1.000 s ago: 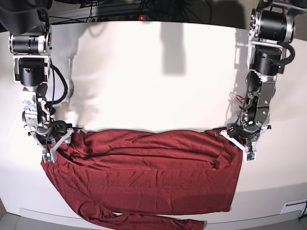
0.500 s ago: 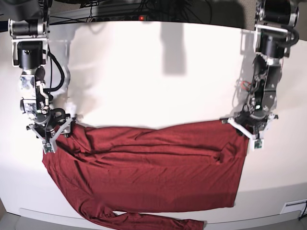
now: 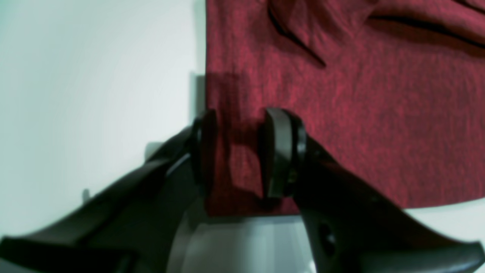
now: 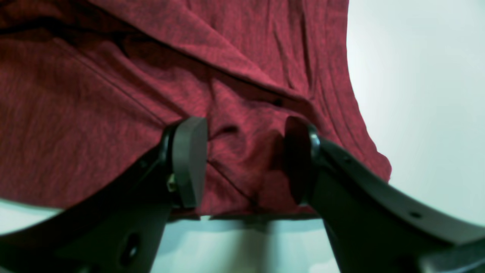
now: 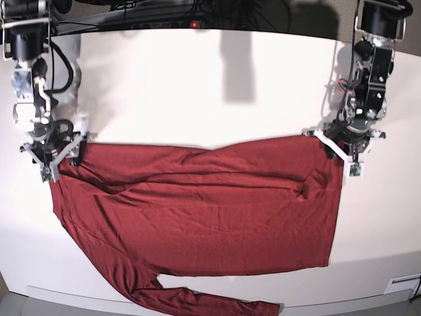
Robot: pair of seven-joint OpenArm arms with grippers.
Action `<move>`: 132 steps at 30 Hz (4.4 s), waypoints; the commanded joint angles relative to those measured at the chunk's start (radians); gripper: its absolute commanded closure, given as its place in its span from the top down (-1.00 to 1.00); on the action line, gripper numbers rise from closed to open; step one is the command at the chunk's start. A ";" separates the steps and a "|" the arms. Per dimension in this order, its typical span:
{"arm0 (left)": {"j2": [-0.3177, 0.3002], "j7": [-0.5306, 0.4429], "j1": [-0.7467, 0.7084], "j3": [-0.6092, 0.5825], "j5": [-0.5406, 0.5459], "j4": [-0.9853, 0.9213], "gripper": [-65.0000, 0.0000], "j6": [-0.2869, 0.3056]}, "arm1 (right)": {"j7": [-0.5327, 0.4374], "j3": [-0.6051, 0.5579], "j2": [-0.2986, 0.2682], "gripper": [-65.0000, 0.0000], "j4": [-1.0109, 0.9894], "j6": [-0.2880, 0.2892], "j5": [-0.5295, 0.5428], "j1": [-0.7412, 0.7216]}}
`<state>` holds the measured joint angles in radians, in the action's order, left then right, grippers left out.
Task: Fold the T-shirt properly
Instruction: 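Pull both held edges away from the hem to stretch the shirt flat, then hold the stretched shirt edge with both grippers, then open both grippers and release the shirt edge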
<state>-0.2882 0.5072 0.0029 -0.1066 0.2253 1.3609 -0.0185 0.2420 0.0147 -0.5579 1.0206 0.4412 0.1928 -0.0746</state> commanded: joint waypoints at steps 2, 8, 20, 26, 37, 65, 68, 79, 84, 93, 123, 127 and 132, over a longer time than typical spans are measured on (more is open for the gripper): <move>-0.012 0.016 -0.023 0.002 -0.009 0.031 -0.39 0.001 | 0.072 0.002 -0.019 -0.03 0.034 0.008 -0.025 0.054; -0.019 0.011 -0.111 0.003 -0.016 0.048 -0.39 0.001 | 0.081 0.047 -0.015 -0.03 0.103 0.008 -0.005 0.190; -0.103 0.048 -0.245 0.003 -0.015 0.108 -0.39 0.001 | 0.118 0.195 -0.015 -0.03 0.261 0.007 -0.005 0.454; -0.127 0.085 -0.359 0.003 -0.016 0.267 -0.39 0.000 | 0.158 0.264 -0.002 -0.03 0.394 0.005 0.029 0.566; -0.127 0.069 -0.522 0.003 -0.132 0.356 -0.39 -0.060 | 0.166 0.379 0.112 -0.03 0.539 0.008 0.016 0.725; -0.127 0.069 -0.597 0.003 -0.264 0.514 -0.39 -0.154 | 0.210 0.423 0.109 -0.03 0.621 0.008 -0.005 0.740; -0.127 0.070 -0.586 0.003 -0.272 0.515 -0.39 -0.154 | 0.212 0.423 0.109 -0.03 0.625 0.008 -0.005 0.740; -0.128 0.069 -0.584 0.003 -0.315 0.515 -0.39 -0.154 | 0.230 0.423 0.109 -0.03 0.625 0.007 0.002 0.748; -0.128 0.069 -0.581 0.003 -0.315 0.519 -0.39 -0.154 | 0.195 0.423 0.109 -0.03 0.625 0.005 0.002 0.748; -0.128 0.090 -0.582 0.003 -0.316 0.626 -0.39 -0.154 | 0.174 0.423 0.110 -0.03 0.636 0.005 0.002 0.705; -0.014 -0.061 -0.584 0.003 -0.461 0.677 -0.16 -0.154 | 0.144 0.423 0.217 -0.02 0.867 0.006 -0.010 0.628; -0.014 -0.060 -0.584 0.003 -0.460 0.676 0.41 -0.154 | 0.180 0.423 0.226 0.47 0.867 0.008 0.001 0.620; -0.014 -0.062 -0.584 0.003 -0.460 0.676 0.40 -0.154 | 0.182 0.423 0.231 0.47 0.867 0.008 -0.002 0.620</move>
<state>-0.2985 0.4709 -0.5793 -0.1062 -0.2211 2.0163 -0.1616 0.4480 0.4313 -0.3176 1.8702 0.4507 0.1860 0.5461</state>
